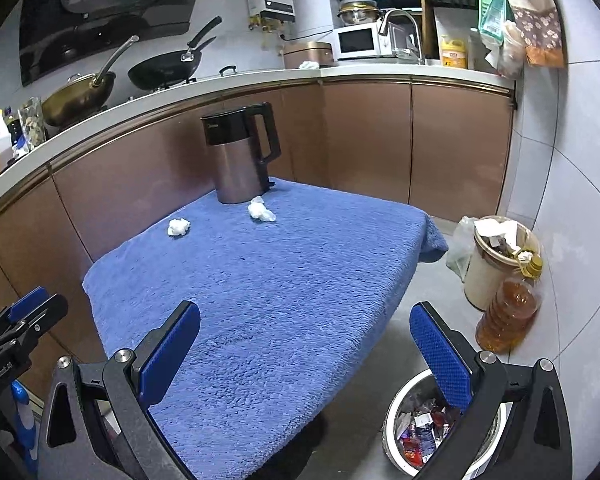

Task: Collect trash
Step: 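Move both open tools back over the table, then grasp a white tissue with the right tool while the left grasps the other tissue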

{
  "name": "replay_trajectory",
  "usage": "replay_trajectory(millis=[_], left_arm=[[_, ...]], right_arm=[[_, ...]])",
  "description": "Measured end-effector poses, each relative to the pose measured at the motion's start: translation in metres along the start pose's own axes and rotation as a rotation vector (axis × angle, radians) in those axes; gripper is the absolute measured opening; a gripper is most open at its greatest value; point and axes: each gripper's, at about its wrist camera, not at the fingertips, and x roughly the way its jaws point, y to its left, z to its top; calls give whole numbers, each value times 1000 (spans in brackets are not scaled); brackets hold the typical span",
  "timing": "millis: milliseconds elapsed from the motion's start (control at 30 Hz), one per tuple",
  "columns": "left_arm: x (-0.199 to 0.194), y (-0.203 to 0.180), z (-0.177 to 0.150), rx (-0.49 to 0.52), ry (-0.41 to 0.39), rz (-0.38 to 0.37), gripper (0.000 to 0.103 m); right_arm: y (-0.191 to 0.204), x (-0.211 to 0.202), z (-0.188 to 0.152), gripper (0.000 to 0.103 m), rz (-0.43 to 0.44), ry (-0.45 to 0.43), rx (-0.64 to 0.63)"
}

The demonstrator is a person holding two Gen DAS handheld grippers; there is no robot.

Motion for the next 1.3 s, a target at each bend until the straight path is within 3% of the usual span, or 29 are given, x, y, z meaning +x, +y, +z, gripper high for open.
replay_trajectory(millis=[533, 1300], left_arm=[[29, 12, -6, -13, 66, 24, 74], [95, 45, -5, 13, 148, 110, 74]], right_arm=[[-4, 21, -4, 103, 27, 42, -15], [7, 87, 5, 100, 54, 130, -108]])
